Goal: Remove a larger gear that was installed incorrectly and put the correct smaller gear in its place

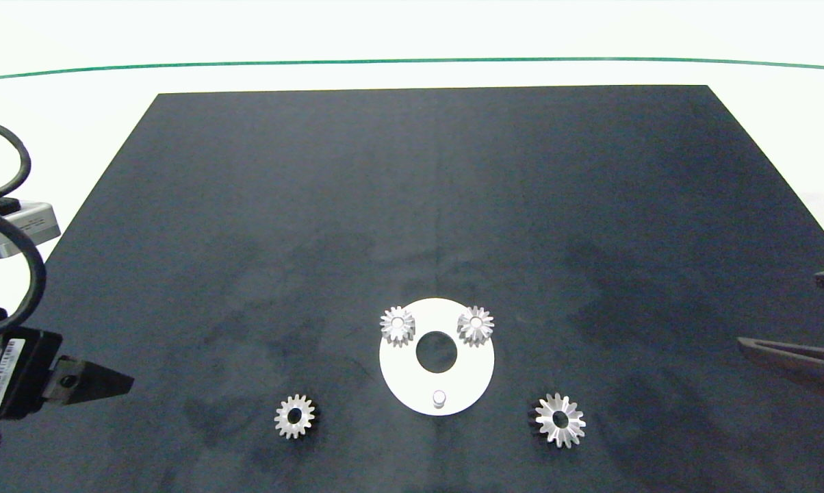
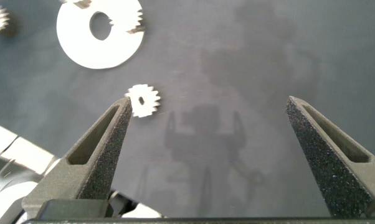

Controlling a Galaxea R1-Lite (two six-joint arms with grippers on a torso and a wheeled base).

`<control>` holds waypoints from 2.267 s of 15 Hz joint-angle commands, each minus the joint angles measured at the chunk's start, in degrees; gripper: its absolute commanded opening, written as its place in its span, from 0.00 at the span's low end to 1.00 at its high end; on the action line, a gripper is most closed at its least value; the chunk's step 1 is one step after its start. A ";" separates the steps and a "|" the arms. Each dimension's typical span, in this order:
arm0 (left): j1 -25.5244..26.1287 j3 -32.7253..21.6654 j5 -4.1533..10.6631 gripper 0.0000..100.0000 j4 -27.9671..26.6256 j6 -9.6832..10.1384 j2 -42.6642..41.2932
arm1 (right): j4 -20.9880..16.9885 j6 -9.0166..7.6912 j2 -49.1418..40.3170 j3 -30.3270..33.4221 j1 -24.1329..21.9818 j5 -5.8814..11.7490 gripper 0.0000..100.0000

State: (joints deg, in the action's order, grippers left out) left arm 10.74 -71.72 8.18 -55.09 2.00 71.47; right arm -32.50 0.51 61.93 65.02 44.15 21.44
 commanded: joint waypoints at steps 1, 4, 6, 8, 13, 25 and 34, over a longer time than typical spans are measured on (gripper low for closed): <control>1.92 0.09 0.08 1.00 0.95 -1.03 3.41 | -0.46 -0.51 -0.84 0.01 -1.70 0.09 1.00; 4.47 0.17 2.28 1.00 1.21 -1.21 6.75 | -0.55 -0.60 -0.93 -0.07 -1.88 0.09 1.00; 6.66 0.88 4.74 1.00 2.27 -1.03 8.77 | -0.55 -0.60 -1.02 0.01 -2.05 0.09 1.00; 8.77 2.55 5.36 1.00 5.96 -0.86 10.00 | -0.55 -0.60 -0.84 -0.07 -2.05 0.09 1.00; 15.80 8.52 6.50 1.00 9.56 -0.15 8.77 | -0.55 -0.60 -0.67 -0.16 -2.05 0.09 1.00; 26.53 10.63 6.50 1.00 15.01 1.08 14.75 | -0.46 -0.60 -0.32 -0.25 -1.97 0.00 1.00; 26.79 13.27 6.41 1.00 20.02 1.16 17.74 | -0.46 -0.60 -0.14 -0.25 -1.97 0.00 1.00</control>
State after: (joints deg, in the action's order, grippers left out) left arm 37.46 -58.54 14.54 -34.89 3.13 88.86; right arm -32.79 -0.07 61.57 64.72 42.17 21.32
